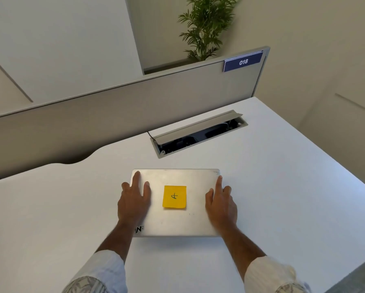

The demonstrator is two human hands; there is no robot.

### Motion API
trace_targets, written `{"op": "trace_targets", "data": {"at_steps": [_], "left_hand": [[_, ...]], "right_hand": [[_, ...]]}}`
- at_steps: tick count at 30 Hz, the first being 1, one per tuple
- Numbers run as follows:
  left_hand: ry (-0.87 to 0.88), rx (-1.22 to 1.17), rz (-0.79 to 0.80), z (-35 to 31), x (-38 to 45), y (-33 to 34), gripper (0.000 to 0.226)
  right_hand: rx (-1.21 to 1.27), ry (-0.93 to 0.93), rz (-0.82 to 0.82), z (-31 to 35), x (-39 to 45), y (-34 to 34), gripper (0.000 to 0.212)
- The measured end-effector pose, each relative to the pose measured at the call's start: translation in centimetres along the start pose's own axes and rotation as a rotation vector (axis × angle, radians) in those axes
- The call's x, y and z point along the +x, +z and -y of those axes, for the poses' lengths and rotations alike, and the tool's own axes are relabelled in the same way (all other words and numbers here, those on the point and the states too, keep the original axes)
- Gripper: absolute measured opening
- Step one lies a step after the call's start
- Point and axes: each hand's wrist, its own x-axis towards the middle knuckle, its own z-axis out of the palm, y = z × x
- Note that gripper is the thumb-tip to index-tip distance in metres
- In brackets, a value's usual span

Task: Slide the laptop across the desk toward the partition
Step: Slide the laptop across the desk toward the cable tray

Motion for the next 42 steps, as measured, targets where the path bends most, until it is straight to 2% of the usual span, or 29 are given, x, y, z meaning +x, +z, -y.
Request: {"op": "trace_targets", "data": {"at_steps": [8,17,42], "left_hand": [[-0.010,0.014,0.059,4.2,0.2,0.9,0.059],[-0.011,0.062,0.135,5.8,0.8,1.1,0.065],[0.018,0.238,0.143,5.7,1.2,1.4,0.061]], "right_hand": [[-0.025,-0.006,0.044,1.2,-2.3,2.6,0.058],[-0.045,0.002,0.128,1.8,-3.1,3.7,0.057],[-0.232,-0.033,0.151,2.0,-3.4,4.8,0.056]]}}
